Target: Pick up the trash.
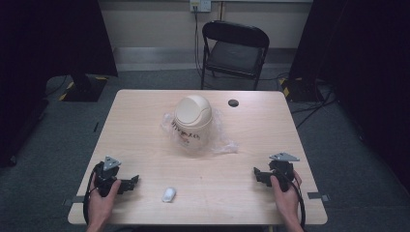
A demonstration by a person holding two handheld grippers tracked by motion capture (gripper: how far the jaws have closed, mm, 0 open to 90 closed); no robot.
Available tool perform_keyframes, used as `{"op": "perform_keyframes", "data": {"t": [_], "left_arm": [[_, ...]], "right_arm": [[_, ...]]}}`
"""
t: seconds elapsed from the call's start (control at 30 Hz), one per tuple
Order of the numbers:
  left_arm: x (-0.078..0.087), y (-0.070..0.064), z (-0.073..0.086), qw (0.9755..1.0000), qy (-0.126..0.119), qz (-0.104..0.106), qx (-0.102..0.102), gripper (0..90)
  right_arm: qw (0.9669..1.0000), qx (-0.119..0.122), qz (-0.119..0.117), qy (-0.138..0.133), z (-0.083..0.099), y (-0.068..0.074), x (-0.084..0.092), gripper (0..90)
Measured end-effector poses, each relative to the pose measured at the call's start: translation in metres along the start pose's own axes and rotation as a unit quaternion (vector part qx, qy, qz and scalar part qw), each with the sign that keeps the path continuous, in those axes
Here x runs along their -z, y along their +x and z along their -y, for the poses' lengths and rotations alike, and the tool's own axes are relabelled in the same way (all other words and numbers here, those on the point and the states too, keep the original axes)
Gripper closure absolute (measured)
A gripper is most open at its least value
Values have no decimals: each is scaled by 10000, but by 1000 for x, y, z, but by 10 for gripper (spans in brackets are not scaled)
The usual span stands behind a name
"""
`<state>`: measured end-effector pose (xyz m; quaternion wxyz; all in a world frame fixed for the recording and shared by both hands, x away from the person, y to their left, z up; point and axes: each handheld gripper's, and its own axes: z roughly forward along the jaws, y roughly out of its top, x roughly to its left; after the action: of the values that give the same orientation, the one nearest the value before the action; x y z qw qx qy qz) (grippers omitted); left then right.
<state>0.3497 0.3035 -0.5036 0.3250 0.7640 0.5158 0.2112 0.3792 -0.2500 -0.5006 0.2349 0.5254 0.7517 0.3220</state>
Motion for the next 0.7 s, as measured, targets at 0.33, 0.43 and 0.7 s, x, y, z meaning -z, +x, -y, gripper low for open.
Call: {"op": "perform_keyframes", "data": {"t": [0.33, 0.43, 0.7], "left_arm": [[-1, -3, -2, 9998, 7, -180, 109, 9], [1, -3, -3, 9996, -32, -226, 161, 86], [2, -5, -10, 9997, -115, -193, 113, 160]], "right_arm": [[10000, -23, 23, 11, 0, 1, 1, 97], [10000, -29, 22, 10, 0, 1, 1, 97], [10000, -49, 40, 8, 0, 1, 0, 96]]}}
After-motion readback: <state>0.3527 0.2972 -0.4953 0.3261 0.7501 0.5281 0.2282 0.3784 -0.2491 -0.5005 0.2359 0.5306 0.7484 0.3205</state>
